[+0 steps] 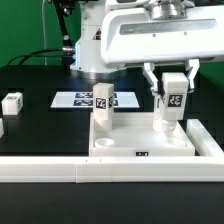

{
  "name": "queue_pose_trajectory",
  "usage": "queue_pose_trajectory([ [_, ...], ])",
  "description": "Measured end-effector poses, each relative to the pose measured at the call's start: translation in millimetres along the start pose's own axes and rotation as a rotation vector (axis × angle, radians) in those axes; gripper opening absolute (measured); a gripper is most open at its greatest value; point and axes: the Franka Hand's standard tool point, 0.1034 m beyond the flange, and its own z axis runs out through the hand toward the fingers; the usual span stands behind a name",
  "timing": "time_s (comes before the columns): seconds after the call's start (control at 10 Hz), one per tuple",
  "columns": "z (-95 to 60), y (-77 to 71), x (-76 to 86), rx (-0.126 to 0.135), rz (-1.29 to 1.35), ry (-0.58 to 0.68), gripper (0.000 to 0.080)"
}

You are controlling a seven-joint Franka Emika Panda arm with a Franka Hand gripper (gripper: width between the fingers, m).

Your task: Assemble square table

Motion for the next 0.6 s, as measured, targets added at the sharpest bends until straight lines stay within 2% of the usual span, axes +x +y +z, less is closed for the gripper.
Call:
queue_pose_trajectory([
  [0.6, 8.7, -1.4, -6.6, -0.005, -0.018, 0.076, 0.0291],
])
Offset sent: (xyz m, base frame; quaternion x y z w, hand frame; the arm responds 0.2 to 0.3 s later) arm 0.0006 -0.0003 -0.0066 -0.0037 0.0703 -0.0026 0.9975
